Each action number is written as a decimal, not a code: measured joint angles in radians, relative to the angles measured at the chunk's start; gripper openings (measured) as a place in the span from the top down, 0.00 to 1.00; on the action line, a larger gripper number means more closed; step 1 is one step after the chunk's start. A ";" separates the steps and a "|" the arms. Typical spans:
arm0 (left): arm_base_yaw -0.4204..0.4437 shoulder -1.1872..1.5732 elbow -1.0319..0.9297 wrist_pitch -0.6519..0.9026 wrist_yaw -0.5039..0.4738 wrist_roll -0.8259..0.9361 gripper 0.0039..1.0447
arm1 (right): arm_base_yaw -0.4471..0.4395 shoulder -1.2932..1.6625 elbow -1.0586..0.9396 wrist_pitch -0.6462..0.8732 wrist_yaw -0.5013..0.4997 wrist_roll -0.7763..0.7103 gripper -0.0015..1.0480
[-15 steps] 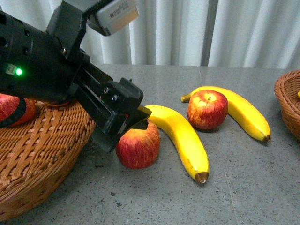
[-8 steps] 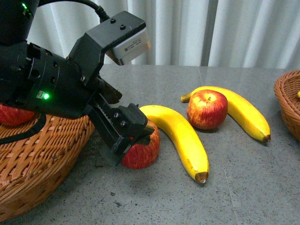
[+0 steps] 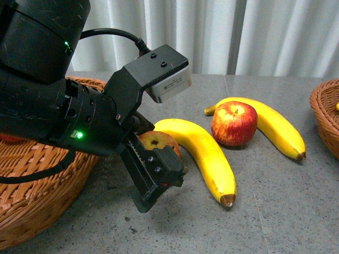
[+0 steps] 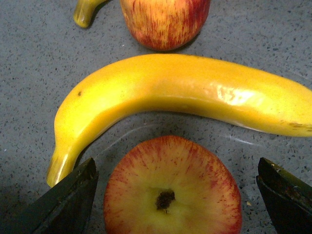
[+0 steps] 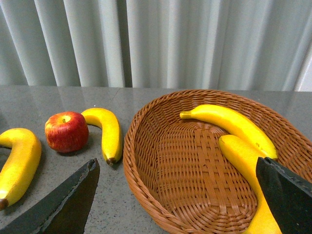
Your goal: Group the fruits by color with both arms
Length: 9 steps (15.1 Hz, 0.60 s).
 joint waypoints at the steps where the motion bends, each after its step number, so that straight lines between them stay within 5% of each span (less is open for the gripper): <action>1: 0.000 0.006 0.003 -0.002 -0.010 0.003 0.06 | 0.000 0.000 0.000 0.000 0.000 0.000 0.06; 4: 0.005 0.007 0.008 -0.012 -0.027 0.018 0.06 | 0.000 0.000 0.000 0.000 0.000 0.000 0.06; 7: 0.009 0.007 0.009 -0.014 -0.029 0.026 0.33 | 0.000 0.000 0.000 0.000 0.000 0.000 0.06; 9: 0.006 0.007 0.014 -0.018 -0.035 0.025 0.37 | 0.000 0.000 0.000 0.000 0.000 0.000 0.06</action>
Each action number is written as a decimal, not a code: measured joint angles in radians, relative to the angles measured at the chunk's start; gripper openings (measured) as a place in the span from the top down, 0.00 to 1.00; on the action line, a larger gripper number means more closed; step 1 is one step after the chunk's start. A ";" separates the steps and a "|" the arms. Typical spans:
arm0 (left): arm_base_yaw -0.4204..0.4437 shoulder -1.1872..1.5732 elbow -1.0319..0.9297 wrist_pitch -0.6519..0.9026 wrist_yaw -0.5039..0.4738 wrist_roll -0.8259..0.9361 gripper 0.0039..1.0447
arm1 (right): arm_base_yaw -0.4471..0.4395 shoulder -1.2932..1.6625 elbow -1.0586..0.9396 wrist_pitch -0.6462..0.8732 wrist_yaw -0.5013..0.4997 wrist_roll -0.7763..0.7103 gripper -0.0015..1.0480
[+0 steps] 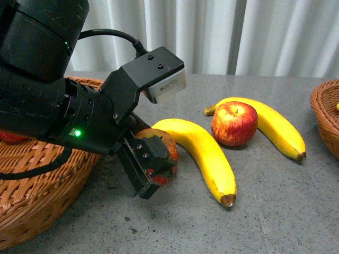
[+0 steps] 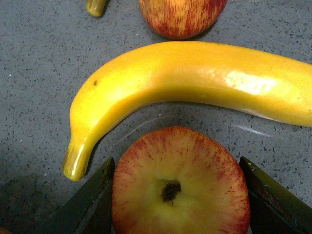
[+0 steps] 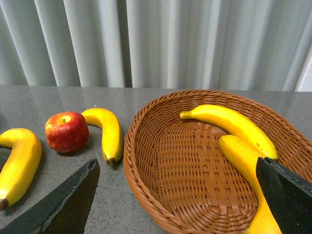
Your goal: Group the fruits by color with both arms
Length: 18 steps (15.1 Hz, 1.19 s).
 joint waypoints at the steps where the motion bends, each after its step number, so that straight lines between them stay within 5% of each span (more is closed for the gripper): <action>1: 0.000 0.000 0.010 -0.007 -0.007 -0.001 0.37 | 0.000 0.000 0.000 0.000 0.000 0.000 0.06; 4: 0.045 -0.069 0.073 0.006 -0.063 -0.063 0.37 | 0.000 0.000 0.000 0.000 0.000 0.000 0.06; 8: 0.227 -0.226 0.125 0.026 -0.216 -0.308 0.37 | 0.000 0.000 0.000 0.000 0.000 0.000 0.06; 18: 0.241 -0.230 -0.008 -0.056 -0.267 -0.513 0.38 | 0.000 0.000 0.000 0.000 0.000 0.000 0.06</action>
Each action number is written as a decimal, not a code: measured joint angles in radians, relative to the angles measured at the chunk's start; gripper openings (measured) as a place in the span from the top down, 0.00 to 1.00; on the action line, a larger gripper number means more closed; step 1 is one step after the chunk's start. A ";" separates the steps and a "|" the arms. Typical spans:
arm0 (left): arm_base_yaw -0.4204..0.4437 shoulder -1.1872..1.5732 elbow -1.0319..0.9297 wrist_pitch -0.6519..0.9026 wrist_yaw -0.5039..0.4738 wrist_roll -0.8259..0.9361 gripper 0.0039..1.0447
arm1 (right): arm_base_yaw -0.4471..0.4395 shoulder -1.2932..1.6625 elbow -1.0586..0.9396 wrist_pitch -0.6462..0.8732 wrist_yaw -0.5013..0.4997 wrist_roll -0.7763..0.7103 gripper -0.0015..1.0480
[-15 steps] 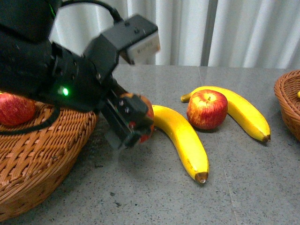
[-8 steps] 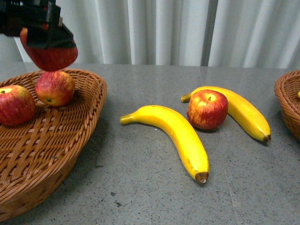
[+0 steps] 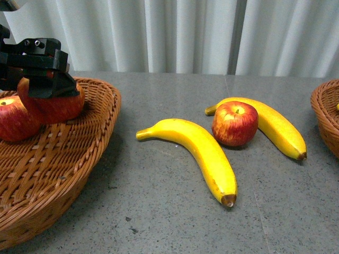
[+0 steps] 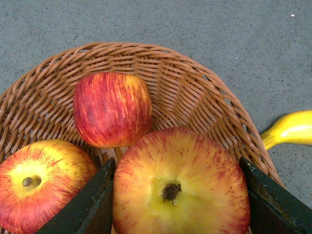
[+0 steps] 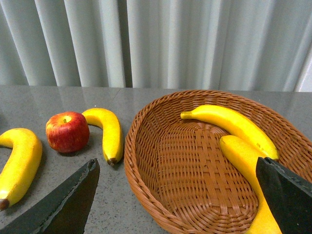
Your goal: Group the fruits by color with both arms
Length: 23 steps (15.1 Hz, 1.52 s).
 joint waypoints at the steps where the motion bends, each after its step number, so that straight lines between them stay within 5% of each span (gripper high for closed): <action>1: -0.004 0.000 0.000 0.011 0.003 -0.009 0.28 | 0.000 0.000 0.000 0.000 0.000 0.000 0.06; 3: -0.010 0.000 0.000 0.013 0.005 -0.009 0.06 | 0.000 0.000 0.000 0.000 0.000 0.000 0.06; 9: -0.065 -0.024 0.040 0.098 0.033 0.056 0.06 | 0.000 0.000 0.000 0.000 0.000 0.000 0.06; 15: -0.312 0.299 0.296 0.113 0.210 0.220 0.06 | 0.000 0.000 0.000 0.000 0.000 0.000 0.06; 23: -0.376 0.509 0.465 0.084 0.296 0.269 0.06 | 0.000 0.000 0.000 0.000 0.000 0.000 0.06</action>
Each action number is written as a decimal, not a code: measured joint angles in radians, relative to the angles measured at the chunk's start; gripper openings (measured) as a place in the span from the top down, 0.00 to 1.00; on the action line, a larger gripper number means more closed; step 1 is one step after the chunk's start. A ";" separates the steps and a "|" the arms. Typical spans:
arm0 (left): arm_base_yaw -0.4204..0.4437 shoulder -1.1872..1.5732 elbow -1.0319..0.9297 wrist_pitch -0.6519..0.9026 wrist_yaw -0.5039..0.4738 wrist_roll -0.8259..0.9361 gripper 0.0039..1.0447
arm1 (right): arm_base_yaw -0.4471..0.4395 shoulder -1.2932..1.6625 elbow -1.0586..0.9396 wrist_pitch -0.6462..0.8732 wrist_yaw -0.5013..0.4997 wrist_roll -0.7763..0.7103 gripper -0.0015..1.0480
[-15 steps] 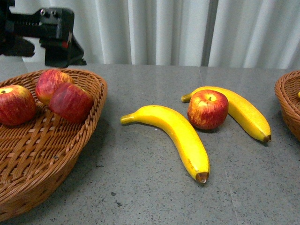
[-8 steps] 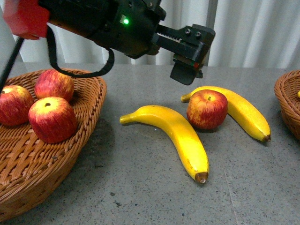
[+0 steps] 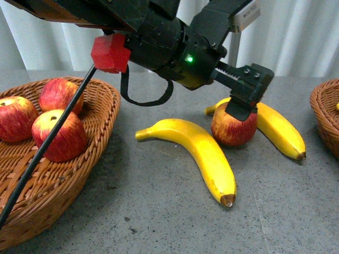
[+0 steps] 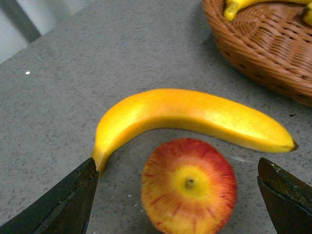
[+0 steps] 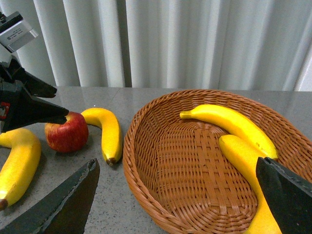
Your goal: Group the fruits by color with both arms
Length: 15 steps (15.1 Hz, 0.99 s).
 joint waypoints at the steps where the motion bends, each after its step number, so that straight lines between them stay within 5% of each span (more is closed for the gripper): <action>1: -0.013 0.001 0.002 -0.003 0.001 0.013 0.06 | 0.000 0.000 0.000 0.000 0.000 0.000 0.06; 15: -0.043 0.048 0.006 -0.002 -0.047 0.122 0.06 | 0.000 0.000 0.000 0.000 0.000 0.000 0.06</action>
